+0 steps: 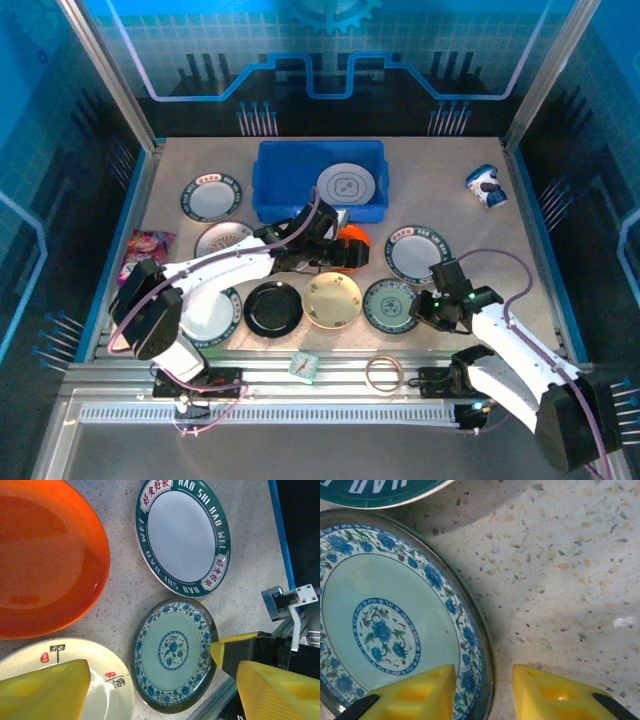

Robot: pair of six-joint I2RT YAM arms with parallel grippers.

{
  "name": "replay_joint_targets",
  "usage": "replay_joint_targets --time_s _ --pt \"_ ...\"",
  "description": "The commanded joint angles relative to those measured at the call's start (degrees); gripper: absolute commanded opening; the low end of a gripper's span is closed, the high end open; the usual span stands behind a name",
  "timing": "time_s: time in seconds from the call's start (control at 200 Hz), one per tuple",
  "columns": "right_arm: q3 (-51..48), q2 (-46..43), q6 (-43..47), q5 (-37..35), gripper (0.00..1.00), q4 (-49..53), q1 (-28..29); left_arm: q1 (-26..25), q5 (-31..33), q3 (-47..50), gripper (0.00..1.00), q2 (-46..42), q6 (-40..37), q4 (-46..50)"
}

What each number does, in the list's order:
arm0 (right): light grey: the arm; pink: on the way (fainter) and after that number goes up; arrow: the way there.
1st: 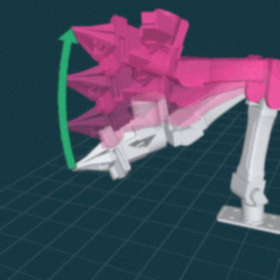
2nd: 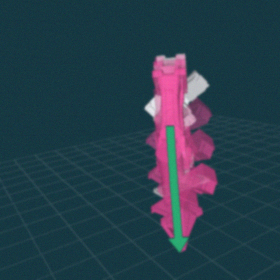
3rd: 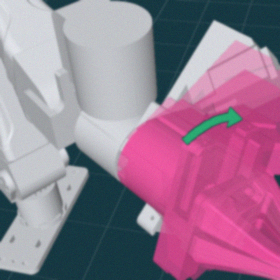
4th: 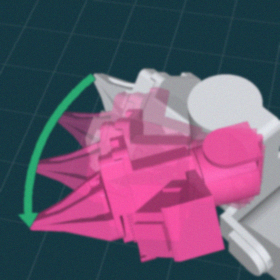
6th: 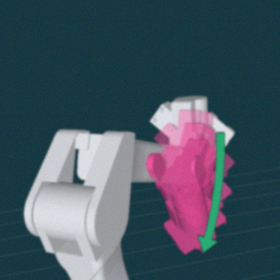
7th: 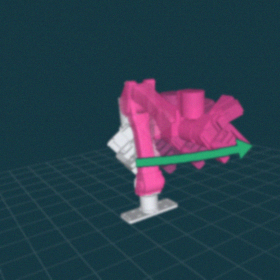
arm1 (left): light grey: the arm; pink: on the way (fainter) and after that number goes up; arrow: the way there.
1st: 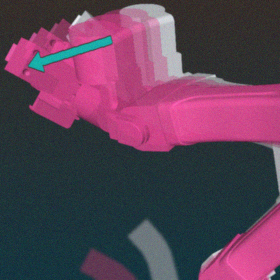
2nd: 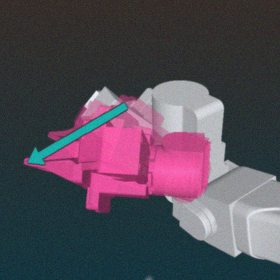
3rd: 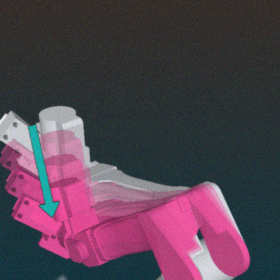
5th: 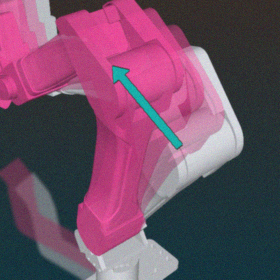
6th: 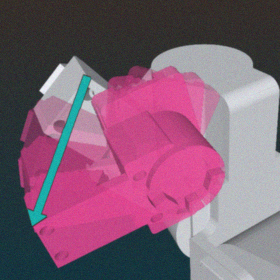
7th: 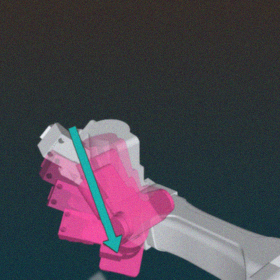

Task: Place the plates into the plastic bin on the countertop

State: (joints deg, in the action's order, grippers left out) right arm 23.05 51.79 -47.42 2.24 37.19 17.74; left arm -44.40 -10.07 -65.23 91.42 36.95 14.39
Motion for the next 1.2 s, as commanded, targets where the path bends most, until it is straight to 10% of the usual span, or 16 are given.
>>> replay_joint_targets --time_s 0.0,1.196 --pt "-1.16 1.80 -0.44 1.83 0.35 -2.65 0.82 0.44 -1.76 -1.64 0.78 1.08 -1.15 -1.03" --pt "1.27 -2.86 0.83 -1.34 0.00 4.89 0.98 2.21 -2.67 -2.52 0.77 2.46 -1.35 -1.47"
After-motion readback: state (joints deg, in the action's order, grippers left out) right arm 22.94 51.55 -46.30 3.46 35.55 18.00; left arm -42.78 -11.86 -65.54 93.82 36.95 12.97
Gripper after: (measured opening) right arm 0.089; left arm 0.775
